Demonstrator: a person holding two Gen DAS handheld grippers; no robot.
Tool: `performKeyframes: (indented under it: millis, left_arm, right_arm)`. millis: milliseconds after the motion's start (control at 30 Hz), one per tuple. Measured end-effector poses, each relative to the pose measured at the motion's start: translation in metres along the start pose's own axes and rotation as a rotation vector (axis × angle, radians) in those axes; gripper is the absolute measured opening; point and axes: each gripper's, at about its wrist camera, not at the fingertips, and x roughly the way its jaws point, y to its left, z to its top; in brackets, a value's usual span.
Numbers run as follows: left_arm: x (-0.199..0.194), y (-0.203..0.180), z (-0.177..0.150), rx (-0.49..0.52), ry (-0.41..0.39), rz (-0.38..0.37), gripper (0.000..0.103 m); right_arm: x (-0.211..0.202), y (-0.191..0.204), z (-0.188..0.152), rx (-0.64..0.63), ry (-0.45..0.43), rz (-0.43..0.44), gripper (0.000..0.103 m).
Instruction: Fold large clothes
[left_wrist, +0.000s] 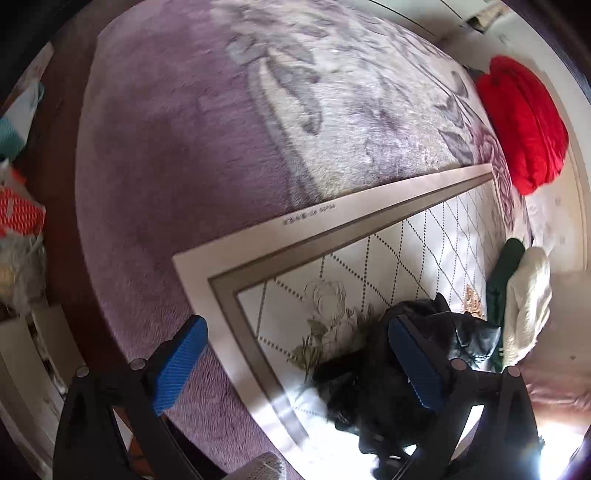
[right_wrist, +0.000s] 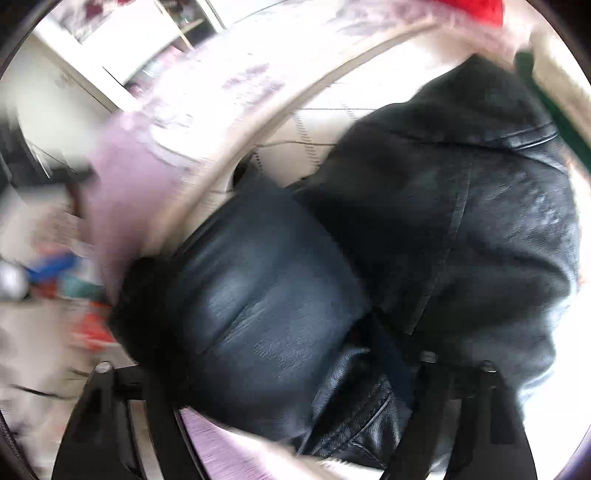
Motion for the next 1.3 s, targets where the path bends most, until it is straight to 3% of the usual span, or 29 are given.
performKeyframes:
  millis: [67,167,267,367,433,533,567,633,667,733,833,900,933,1033,1133,1167,1300]
  left_arm:
    - [-0.007,-0.002,-0.007,-0.004,0.013,-0.013,0.1]
    - [-0.008,-0.019,-0.016,0.017,0.027,-0.039,0.1]
    - [-0.006,-0.041,-0.028,0.046,0.042,-0.078,0.1]
    - [0.005,-0.058,-0.038,0.072,0.054,-0.085,0.1]
    - [0.018,-0.067,-0.043,0.088,0.064,-0.081,0.1]
    - [0.048,-0.072,-0.049,0.135,0.084,-0.017,0.1]
    - [0.059,-0.069,-0.051,0.14,0.095,0.002,0.1]
    - [0.078,-0.061,-0.053,0.128,0.131,0.031,0.1]
    - [0.081,-0.056,-0.054,0.112,0.135,0.03,0.1]
    - [0.082,-0.049,-0.054,0.08,0.141,0.022,0.1]
    - [0.073,-0.046,-0.054,0.044,0.129,-0.002,0.1]
    - [0.067,-0.05,-0.053,0.047,0.111,-0.002,0.1]
    - [0.064,-0.054,-0.053,0.055,0.099,0.004,0.1]
    - [0.064,-0.065,-0.051,0.088,0.076,0.023,0.1]
    - [0.067,-0.07,-0.049,0.119,0.054,0.066,0.1]
    - [0.068,-0.071,-0.049,0.132,0.045,0.081,0.1]
    - [0.07,-0.071,-0.053,0.138,0.052,0.104,0.1]
  right_arm:
    - [-0.022,-0.017,0.006,0.102,0.049,0.155,0.082]
    - [-0.056,-0.052,0.003,0.276,0.008,0.311,0.082]
    - [-0.094,-0.082,0.006,0.386,-0.092,0.289,0.082]
    - [-0.096,-0.1,0.026,0.399,-0.135,0.214,0.082]
    - [-0.072,-0.101,0.03,0.394,-0.067,0.187,0.081]
    - [0.006,-0.108,0.029,0.382,0.159,0.167,0.081]
    - [0.03,-0.109,0.031,0.372,0.192,0.157,0.084]
    - [0.035,-0.11,0.041,0.384,0.2,0.181,0.097]
    - [0.029,-0.109,0.049,0.38,0.207,0.188,0.099]
    - [0.007,-0.112,0.053,0.39,0.187,0.218,0.092]
    - [-0.049,-0.123,0.053,0.385,0.031,0.139,0.075]
    - [-0.075,-0.127,0.055,0.391,-0.046,0.069,0.024]
    - [-0.078,-0.133,0.059,0.403,-0.066,0.044,0.017]
    - [-0.053,-0.151,0.082,0.426,-0.056,0.014,0.016]
    - [0.011,-0.169,0.096,0.455,0.051,-0.016,0.01]
    - [0.021,-0.173,0.097,0.468,0.05,-0.003,0.009]
    - [0.022,-0.159,0.108,0.374,0.077,-0.036,0.009]
